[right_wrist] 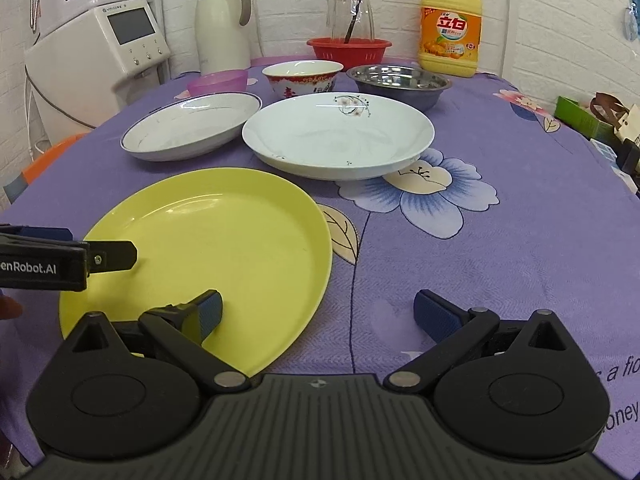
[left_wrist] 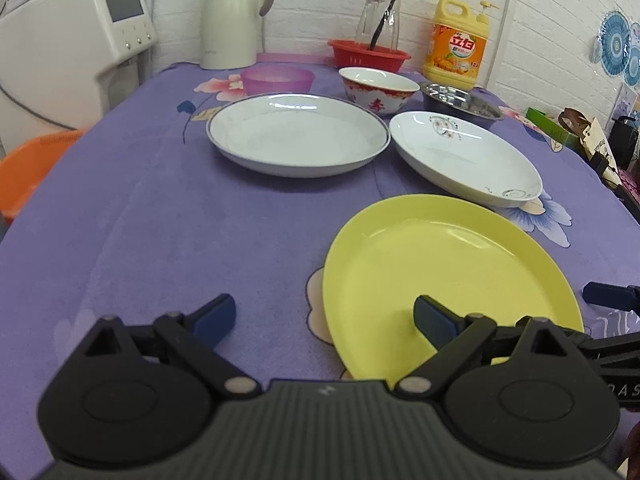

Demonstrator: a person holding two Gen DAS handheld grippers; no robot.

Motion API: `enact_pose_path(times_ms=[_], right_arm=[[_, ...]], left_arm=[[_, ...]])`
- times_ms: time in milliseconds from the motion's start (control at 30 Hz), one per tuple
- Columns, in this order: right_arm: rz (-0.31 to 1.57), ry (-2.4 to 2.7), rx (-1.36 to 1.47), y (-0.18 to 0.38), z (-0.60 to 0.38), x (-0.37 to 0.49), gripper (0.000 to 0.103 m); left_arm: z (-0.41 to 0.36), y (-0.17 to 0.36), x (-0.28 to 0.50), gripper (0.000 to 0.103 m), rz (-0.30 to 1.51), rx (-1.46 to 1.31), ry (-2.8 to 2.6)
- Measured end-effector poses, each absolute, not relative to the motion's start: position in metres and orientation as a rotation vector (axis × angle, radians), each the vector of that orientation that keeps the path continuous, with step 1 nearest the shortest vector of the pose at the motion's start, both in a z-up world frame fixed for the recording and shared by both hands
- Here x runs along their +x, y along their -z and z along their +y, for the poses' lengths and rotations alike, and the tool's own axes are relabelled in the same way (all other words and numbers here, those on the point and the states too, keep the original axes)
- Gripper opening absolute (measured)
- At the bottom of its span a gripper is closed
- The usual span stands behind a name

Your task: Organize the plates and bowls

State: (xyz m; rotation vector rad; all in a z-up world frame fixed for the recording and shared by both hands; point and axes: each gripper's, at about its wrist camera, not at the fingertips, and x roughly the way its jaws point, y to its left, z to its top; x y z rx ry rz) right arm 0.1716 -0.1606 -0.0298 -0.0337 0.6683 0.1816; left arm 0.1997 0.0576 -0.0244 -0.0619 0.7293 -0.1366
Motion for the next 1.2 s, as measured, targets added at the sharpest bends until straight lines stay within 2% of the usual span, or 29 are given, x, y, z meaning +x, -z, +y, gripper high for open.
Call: enact_pose_path(times_ms=[333,400,467,633,700,833,967,1200], right_arm=[[0.670,-0.201,-0.029,0.023,-0.157,0.187,0.103],[0.662,-0.203,-0.023,0.023,-0.156,0.186,0.103],[0.658,-0.208,-0.013,0.022,-0.155,0.186,0.100],[0.615,-0.209,-0.018,0.026,-0.148,0.180,0.084],[0.595,-0.190,-0.016,0.028,-0.144,0.177,0.081],[0.590,-0.177,-0.008,0.021,-0.136,0.176,0.082],[0.540,-0.225,-0.009,0.005,-0.120,0.169,0.082],[0.567,-0.342,-0.011,0.011,-0.075,0.187,0.082]], left_arm=[[0.043,0.027,0.204,0.093,0.725,-0.002,0.140],[0.044,0.027,0.203,0.089,0.719,-0.005,0.145],[0.044,0.025,0.200,0.066,0.698,-0.010,0.170],[0.037,0.024,0.198,0.047,0.679,0.001,0.223],[0.035,0.024,0.197,0.047,0.676,0.000,0.215],[0.038,0.020,0.197,0.040,0.695,-0.024,0.195],[0.065,0.008,0.190,0.040,0.698,-0.098,0.167],[0.109,0.009,0.180,0.040,0.708,-0.106,0.031]])
